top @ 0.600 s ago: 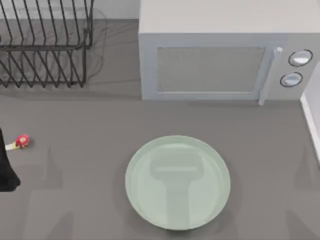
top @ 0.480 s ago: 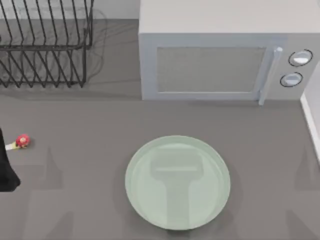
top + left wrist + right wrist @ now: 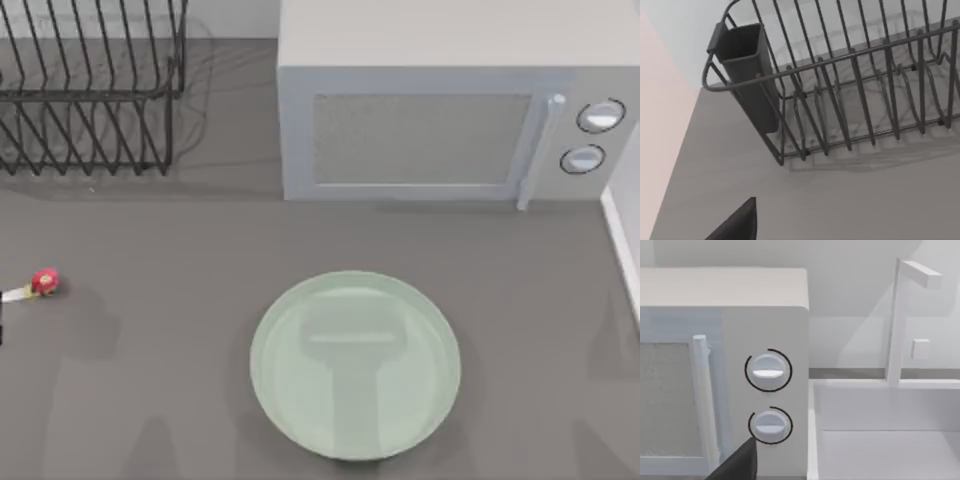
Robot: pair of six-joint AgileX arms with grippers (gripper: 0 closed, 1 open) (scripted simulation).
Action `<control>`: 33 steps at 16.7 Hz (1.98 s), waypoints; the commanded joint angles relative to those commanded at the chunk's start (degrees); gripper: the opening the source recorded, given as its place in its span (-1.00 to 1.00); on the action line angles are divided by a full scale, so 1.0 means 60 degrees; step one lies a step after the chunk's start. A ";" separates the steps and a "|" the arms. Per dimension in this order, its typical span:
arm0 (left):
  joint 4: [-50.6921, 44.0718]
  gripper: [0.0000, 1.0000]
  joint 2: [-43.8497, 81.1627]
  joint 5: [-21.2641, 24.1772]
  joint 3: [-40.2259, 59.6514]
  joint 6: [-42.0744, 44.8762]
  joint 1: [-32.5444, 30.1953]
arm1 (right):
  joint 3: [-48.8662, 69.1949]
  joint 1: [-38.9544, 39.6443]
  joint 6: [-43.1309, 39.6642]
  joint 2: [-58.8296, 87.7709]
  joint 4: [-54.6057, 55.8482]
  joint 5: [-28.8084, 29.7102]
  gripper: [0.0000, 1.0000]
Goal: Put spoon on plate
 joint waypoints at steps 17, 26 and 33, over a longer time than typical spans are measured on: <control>-0.7566 1.00 1.3962 -0.0140 1.0038 1.0465 0.0843 | 0.0000 0.0000 0.0000 0.0000 0.0000 0.0000 1.00; -0.7844 1.00 1.4550 -0.0186 1.0078 1.0805 0.0833 | 0.0000 0.0000 0.0000 0.0000 0.0000 0.0000 1.00; -0.5095 1.00 1.5693 -0.0186 0.8566 1.0835 0.0872 | 0.0000 0.0000 0.0000 0.0000 0.0000 0.0000 1.00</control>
